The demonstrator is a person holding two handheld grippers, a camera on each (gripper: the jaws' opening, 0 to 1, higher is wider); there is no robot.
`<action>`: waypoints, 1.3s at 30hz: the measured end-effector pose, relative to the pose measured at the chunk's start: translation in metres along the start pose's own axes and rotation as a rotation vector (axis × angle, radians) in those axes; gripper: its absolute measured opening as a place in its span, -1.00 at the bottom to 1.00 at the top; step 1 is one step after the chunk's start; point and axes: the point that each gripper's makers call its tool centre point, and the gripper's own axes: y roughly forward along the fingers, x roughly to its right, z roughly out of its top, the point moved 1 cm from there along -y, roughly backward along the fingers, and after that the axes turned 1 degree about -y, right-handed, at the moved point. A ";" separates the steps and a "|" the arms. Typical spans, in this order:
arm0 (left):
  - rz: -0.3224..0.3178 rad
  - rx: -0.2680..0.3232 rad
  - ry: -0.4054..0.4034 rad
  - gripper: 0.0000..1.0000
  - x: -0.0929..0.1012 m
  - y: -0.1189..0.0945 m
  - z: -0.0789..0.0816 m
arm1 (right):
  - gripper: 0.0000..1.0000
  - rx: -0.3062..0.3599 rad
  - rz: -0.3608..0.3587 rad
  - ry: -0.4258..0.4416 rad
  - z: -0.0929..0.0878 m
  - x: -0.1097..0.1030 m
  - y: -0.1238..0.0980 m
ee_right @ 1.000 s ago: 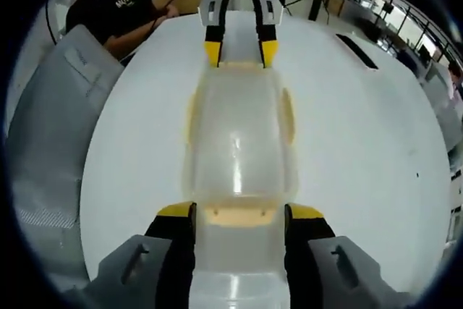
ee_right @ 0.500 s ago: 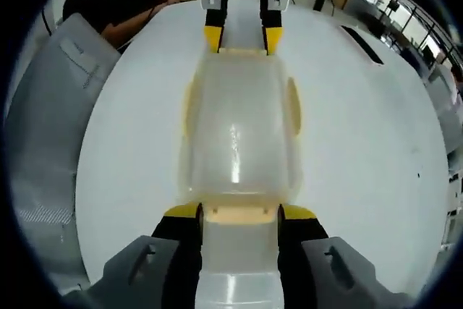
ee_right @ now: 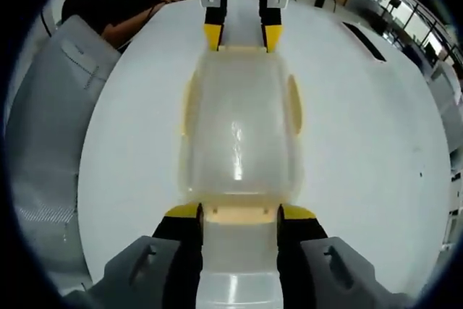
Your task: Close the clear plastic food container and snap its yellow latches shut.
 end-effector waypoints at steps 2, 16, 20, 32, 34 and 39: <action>-0.003 -0.004 0.004 -0.35 0.000 0.000 0.000 | -0.28 -0.005 0.001 0.002 0.000 0.000 0.000; -0.002 0.020 0.014 -0.36 0.000 -0.005 0.002 | -0.29 -0.012 -0.004 0.007 0.001 0.000 -0.002; 0.005 0.019 -0.005 -0.36 0.001 -0.010 0.002 | -0.29 0.013 -0.010 -0.011 0.003 0.002 -0.007; 0.033 0.019 -0.035 -0.35 0.011 -0.035 0.020 | -0.29 0.075 -0.010 -0.049 0.005 -0.002 -0.037; 0.040 0.016 -0.038 -0.35 0.013 -0.039 0.026 | -0.29 0.087 -0.014 -0.060 0.004 -0.002 -0.045; 0.063 0.015 -0.029 -0.35 0.016 -0.051 0.044 | -0.29 0.103 -0.024 -0.069 -0.001 -0.005 -0.065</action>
